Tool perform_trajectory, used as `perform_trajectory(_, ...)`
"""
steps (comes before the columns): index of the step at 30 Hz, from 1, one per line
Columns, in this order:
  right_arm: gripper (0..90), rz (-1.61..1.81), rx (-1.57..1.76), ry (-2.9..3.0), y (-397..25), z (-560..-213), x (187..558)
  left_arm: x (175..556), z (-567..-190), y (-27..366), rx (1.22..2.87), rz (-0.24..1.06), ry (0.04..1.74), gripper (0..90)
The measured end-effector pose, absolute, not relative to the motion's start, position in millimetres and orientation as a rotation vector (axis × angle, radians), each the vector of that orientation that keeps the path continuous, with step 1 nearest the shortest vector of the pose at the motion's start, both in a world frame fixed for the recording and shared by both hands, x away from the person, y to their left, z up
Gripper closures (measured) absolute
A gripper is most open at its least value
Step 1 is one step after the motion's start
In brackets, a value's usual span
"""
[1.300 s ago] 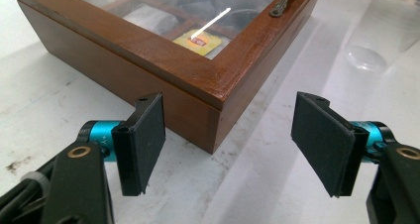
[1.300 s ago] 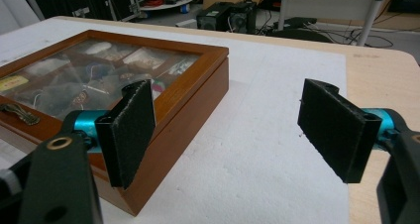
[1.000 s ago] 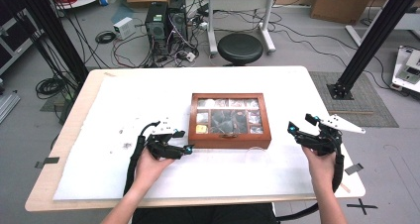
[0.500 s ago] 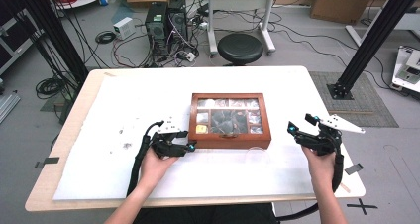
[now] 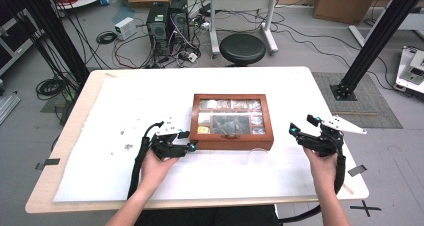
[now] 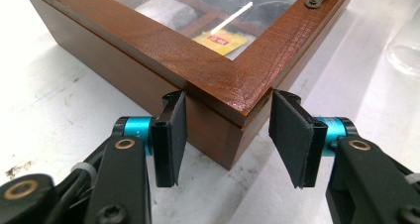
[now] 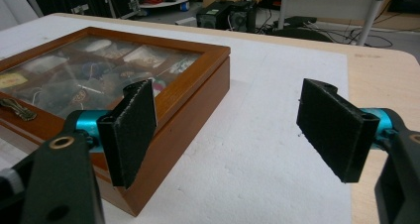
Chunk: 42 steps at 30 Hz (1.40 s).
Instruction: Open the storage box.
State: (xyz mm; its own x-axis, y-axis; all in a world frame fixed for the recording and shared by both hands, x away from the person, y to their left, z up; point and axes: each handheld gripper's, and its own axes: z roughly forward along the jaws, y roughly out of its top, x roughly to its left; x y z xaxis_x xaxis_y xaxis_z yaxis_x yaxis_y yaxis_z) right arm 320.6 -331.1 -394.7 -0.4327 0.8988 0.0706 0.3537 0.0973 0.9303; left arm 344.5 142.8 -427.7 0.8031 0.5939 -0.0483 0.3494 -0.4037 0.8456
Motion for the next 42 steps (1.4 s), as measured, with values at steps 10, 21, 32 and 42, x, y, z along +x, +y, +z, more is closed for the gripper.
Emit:
perform_trajectory(10, 23.7, 1.329, 1.224, 1.845, -331.4, -394.7, 320.7, 343.2, -424.1, 142.6, 2.027, 0.348, 0.681, 50.3)
perform_trajectory(21, 23.7, 1.329, 1.216, 1.840, -330.4, -394.4, 320.4, 343.0, -414.5, 144.6, 1.986, 0.363, 0.682, 53.6)
perform_trajectory(32, 24.1, 1.334, 1.217, 1.830, -331.6, -393.8, 319.5, 343.1, -404.7, 145.0, 1.905, 0.383, 0.710, 52.9)
perform_trajectory(42, 24.3, 1.342, 1.228, 1.818, -332.6, -393.3, 318.7, 345.6, -392.6, 144.6, 1.877, 0.413, 0.699, 52.8)
